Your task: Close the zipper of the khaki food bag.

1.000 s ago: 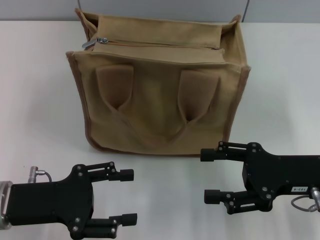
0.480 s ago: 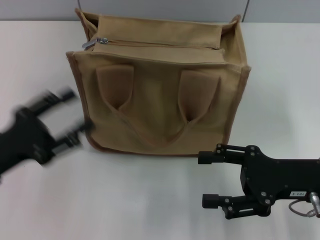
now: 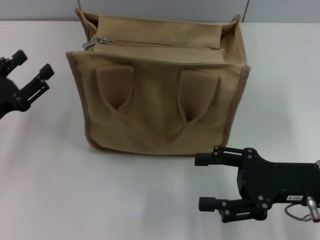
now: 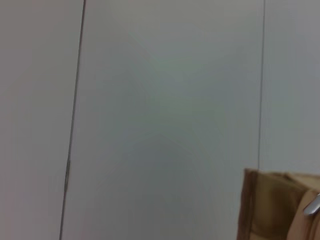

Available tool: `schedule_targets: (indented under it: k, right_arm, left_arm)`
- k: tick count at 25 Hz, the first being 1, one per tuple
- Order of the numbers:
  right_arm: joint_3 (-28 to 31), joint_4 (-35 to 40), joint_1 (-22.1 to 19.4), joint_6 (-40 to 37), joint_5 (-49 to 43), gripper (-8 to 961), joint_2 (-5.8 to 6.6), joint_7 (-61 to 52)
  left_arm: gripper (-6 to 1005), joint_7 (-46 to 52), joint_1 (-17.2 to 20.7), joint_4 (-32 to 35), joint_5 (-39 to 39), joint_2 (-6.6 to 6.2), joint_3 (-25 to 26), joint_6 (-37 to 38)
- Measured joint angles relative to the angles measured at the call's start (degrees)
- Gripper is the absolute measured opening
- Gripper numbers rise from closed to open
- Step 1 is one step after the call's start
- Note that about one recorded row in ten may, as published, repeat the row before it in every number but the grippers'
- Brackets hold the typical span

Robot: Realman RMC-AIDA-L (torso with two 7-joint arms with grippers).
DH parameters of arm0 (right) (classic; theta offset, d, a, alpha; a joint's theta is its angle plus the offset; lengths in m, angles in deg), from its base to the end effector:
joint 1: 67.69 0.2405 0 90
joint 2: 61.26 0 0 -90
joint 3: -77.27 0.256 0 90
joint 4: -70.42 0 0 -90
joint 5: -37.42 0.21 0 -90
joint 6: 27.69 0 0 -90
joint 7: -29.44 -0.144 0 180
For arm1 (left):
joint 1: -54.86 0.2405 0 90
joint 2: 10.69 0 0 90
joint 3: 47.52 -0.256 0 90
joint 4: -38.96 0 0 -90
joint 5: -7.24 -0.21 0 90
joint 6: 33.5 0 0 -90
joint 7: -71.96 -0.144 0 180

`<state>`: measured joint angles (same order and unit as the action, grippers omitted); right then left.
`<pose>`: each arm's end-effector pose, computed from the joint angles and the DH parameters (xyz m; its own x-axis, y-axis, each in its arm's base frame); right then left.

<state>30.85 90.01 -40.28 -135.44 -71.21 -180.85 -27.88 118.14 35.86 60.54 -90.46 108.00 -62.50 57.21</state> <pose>0.2468 0.2407 -0.0437 0.6854 -0.2452 -0.6857 -0.1868 -0.9693 0.1598 -0.3380 0.2782 0.0386 0.6448 -0.0195 0.7641 0.6233 -0.5651 -0.5404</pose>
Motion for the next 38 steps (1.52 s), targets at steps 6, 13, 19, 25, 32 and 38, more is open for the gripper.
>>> schedule_targets:
  k: [6, 13, 19, 25, 32, 38]
  right_arm:
    - [0.1, -1.1, 0.1, 0.1, 0.0, 816, -0.03, 0.9]
    - [0.1, -1.9, 0.4, 0.1, 0.0, 816, -0.04, 2.0]
    - [0.1, -2.2, 0.5, 0.5, 0.0, 816, -0.03, 2.0]
    - [0.2, -2.5, 0.5, 0.8, 0.0, 817, -0.03, 2.6]
    - [0.2, -2.6, 1.0, 1.9, 0.6, 817, -0.03, 2.7]
    - [0.2, -2.6, 1.3, 2.0, 0.7, 817, -0.03, 2.7]
  left_arm:
    - [751, -0.5, -3.0, 0.4, -1.0, -0.02, -7.1, -2.4]
    - [750, -3.5, -6.3, -3.6, 9.5, 0.42, -9.3, -2.3]
    - [750, -3.8, -6.9, -3.8, 11.2, 0.46, -9.8, -2.1]
    - [749, -3.9, -6.8, -5.1, 11.2, 0.43, -9.6, -1.2]
    - [631, -4.1, -6.6, -5.1, 10.8, 0.33, -9.9, 0.3]
    - [508, -4.1, -6.9, -3.2, 10.0, 0.09, -15.9, -1.0]
